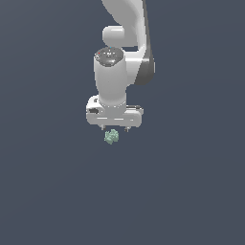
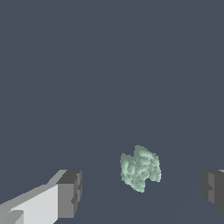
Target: Pick up the object and move it to a goal position.
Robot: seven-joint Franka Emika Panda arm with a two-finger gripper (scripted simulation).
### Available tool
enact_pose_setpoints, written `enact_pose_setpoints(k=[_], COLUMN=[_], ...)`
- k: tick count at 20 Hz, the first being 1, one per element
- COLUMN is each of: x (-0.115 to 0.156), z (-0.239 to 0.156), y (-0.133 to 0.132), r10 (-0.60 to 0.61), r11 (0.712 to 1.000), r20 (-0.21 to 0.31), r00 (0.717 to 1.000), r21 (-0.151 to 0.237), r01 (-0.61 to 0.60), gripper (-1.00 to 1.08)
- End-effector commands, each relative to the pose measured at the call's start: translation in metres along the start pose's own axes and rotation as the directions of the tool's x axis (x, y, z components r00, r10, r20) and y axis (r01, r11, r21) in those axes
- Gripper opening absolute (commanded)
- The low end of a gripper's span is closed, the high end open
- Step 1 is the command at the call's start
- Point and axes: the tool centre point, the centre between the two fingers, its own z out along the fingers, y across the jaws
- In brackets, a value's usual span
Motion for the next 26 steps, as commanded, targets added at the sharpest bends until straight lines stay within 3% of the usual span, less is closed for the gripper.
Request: enact_pose_setpoints(k=[1,8,13,19,26], x=[-0.002,-0.009,-0.017,-0.027,-0.039], z=[0.004,0.019,0.034,0.051,0.07], y=[0.001,0.004,0.008,0.013,0.021], r10=[0.033,0.178,0.317,0.48,0.652], r11=[0.999,0.984,0.948,0.877,0.758], r20=[0.002,0.008,0.014,0.02,0.022], r00=[0.999,0.984,0.948,0.877,0.758], r21=[0.001,0.003,0.002,-0.004,-0.014], r01=[-0.033,-0.178,-0.317,-0.48,-0.652], gripper=[1.0,1.0,1.0,1.0,1.0])
